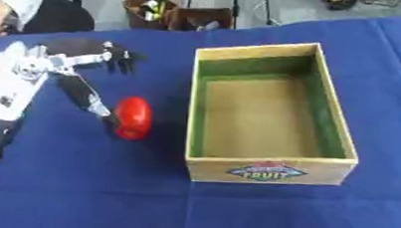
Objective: Pick up objects on the table and place them in the box.
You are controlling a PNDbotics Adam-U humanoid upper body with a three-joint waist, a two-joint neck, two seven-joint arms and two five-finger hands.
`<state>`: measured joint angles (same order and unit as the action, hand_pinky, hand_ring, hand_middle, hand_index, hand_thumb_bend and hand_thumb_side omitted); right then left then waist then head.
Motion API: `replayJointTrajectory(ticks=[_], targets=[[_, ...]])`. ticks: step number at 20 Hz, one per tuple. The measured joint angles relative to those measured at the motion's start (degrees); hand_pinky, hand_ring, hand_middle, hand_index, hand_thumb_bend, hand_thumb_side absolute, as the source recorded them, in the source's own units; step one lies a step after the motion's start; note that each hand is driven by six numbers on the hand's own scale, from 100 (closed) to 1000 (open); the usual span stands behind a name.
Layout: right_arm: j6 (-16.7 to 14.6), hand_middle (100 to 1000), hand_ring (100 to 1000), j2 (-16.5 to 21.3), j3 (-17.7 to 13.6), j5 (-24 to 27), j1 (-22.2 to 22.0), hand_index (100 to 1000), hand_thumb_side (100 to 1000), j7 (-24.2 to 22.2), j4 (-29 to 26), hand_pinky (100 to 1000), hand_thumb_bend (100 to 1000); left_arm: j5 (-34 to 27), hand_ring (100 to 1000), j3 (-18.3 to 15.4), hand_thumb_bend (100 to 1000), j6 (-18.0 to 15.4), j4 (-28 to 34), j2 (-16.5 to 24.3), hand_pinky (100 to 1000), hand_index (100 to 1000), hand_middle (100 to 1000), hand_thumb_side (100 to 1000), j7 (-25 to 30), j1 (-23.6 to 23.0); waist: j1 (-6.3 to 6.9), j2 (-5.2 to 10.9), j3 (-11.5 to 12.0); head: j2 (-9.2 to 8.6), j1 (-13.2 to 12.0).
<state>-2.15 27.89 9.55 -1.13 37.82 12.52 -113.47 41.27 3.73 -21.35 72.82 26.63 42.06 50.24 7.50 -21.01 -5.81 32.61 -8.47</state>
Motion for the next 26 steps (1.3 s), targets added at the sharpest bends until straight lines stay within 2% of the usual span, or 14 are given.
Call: replayJointTrajectory(ticks=[2, 3, 8, 14, 26], targets=[[0.01, 569, 917, 0.00, 0.00, 0.01, 0.00, 712, 724, 0.03, 0.00, 904, 100, 0.50, 717, 0.22, 956, 0.11, -0.54, -0.36, 622, 977, 714, 600, 0.11, -0.35, 0.02, 0.00, -0.01, 0.00, 0.01], [0.02, 568, 917, 0.00, 0.00, 0.01, 0.00, 712, 723, 0.03, 0.00, 904, 100, 0.65, 683, 0.25, 941, 0.16, -0.74, -0.52, 604, 951, 687, 611, 0.16, -0.37, 0.02, 0.00, -0.01, 0.00, 0.02], [0.09, 566, 917, 0.00, -0.01, 0.02, -0.02, 710, 723, 0.11, 0.00, 904, 100, 2.77, 683, 0.28, 919, 0.12, -1.75, -1.01, 624, 940, 662, 656, 0.13, -0.89, 0.12, 0.00, 0.13, 0.00, 0.04], [0.10, 565, 917, 0.00, -0.01, 0.03, -0.03, 709, 720, 0.12, 0.00, 905, 100, 7.51, 661, 0.35, 918, -1.23, -2.15, -1.04, 606, 927, 632, 666, -1.23, -1.31, 0.12, 0.00, 0.13, 0.00, 0.31], [0.21, 564, 918, 0.00, -0.04, 0.03, -0.07, 706, 705, 0.22, 0.00, 906, 100, 10.97, 625, 0.41, 930, -1.98, -5.30, -2.30, 579, 869, 583, 698, -2.25, -1.35, 0.11, -0.01, -0.05, -0.01, 0.46]])
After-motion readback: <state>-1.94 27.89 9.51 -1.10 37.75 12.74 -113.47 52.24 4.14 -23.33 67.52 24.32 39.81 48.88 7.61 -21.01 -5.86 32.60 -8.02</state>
